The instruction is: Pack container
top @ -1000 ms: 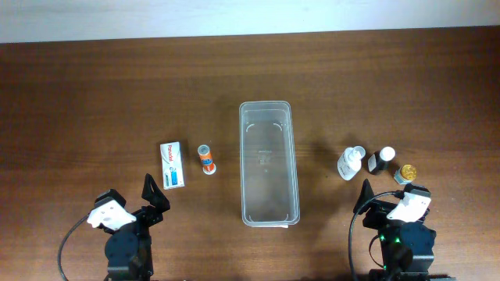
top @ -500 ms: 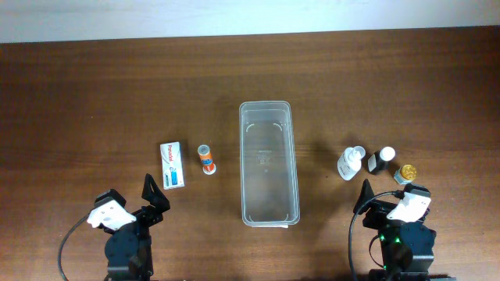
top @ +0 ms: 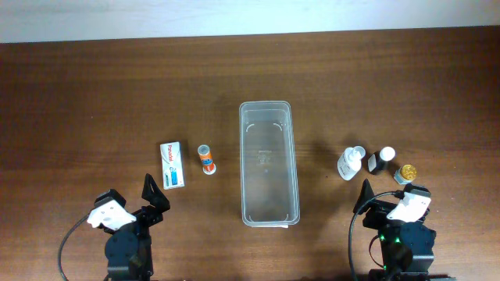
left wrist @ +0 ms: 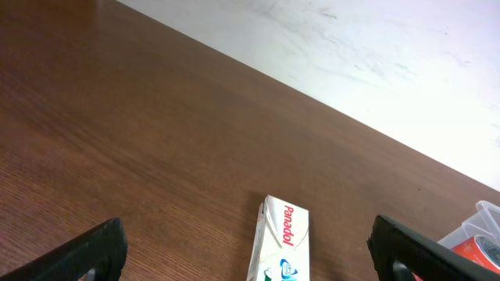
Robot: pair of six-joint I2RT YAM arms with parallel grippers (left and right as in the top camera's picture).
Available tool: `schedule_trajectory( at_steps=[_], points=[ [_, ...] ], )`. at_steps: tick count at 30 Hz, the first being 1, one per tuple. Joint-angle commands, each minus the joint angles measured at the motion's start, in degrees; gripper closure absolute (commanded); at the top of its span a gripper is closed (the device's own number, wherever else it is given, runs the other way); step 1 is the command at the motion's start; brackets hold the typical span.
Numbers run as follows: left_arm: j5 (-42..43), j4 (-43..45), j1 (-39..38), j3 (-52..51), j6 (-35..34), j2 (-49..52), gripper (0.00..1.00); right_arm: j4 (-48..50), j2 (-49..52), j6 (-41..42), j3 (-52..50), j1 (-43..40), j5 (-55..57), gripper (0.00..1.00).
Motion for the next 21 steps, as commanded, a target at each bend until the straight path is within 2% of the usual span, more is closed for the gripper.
schedule_trajectory(
  at_steps=[1, 13, 16, 21],
  points=[
    [0.6, 0.2, -0.1, -0.7, 0.7, -0.6, 0.01, 0.0, -0.5, -0.3, -0.4, -0.3, 0.1, 0.02],
    [0.6, 0.2, -0.1, -0.7, 0.7, -0.6, 0.00, 0.1, -0.5, -0.3, -0.4, -0.3, -1.7, 0.02],
    [0.6, 0.2, -0.1, -0.7, 0.7, -0.6, 0.01, 3.4, -0.5, 2.5, -0.4, -0.3, -5.6, 0.02],
    [0.6, 0.2, -0.1, -0.7, 0.7, -0.6, 0.01, 9.8, -0.2, 2.6, 2.0, -0.3, -11.8, 0.02]
  ],
)
